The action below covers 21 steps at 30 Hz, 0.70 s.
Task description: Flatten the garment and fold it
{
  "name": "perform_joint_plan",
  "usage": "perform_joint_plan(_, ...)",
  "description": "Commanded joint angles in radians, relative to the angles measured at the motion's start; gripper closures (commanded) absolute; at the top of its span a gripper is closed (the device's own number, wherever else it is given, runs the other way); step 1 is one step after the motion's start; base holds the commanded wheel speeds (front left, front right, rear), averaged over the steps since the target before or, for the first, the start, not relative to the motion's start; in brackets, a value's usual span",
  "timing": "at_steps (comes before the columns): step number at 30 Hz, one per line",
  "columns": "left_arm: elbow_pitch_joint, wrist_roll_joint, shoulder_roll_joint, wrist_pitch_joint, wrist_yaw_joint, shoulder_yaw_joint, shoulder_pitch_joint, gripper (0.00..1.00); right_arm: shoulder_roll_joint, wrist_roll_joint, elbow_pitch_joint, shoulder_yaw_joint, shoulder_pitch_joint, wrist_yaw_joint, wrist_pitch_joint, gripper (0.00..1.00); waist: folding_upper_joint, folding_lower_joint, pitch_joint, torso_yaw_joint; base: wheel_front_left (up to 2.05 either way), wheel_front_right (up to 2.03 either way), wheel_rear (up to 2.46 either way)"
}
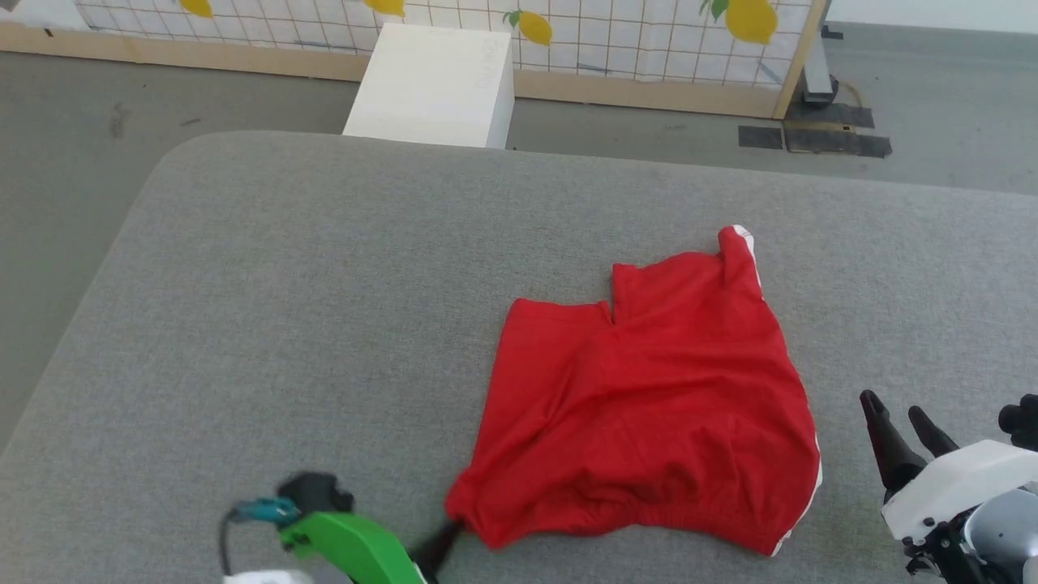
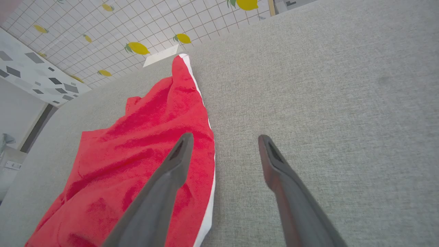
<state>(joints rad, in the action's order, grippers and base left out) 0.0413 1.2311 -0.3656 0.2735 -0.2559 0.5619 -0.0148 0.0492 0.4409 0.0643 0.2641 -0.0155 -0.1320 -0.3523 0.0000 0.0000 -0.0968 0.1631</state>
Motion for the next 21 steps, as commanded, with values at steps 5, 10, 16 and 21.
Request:
perform_joint_plan(5, 0.04, -0.097, -0.01, -0.182, 0.052, -0.087, 0.081, 0.0, 0.001, -0.063, -0.006, -0.014, 0.03, 0.001, -0.036, 0.0, 0.0, 0.0, 0.012, -0.001, 0.0, 0.0, 0.0)
perform_joint_plan(10, -0.002, -0.338, -0.033, -0.421, 0.073, -0.084, 0.16, 0.0, 0.001, -0.151, -0.046, -0.073, 0.077, 0.001, -0.138, 0.0, 0.0, 0.0, 0.011, -0.017, 0.0, 0.0, 0.0)
perform_joint_plan(16, -0.051, -0.562, -0.01, -0.531, 0.051, -0.083, 0.186, 0.0, 0.001, -0.178, -0.069, -0.188, 0.122, 0.001, -0.234, 0.0, 0.0, 0.0, -0.002, -0.036, 0.0, 0.0, 0.0)
perform_joint_plan(21, -0.039, -0.645, 0.044, -0.535, 0.061, -0.134, 0.167, 0.0, 0.001, -0.213, -0.013, -0.252, 0.094, 0.001, -0.224, 0.0, 0.0, 0.0, -0.019, -0.033, 0.0, 0.0, 0.0)
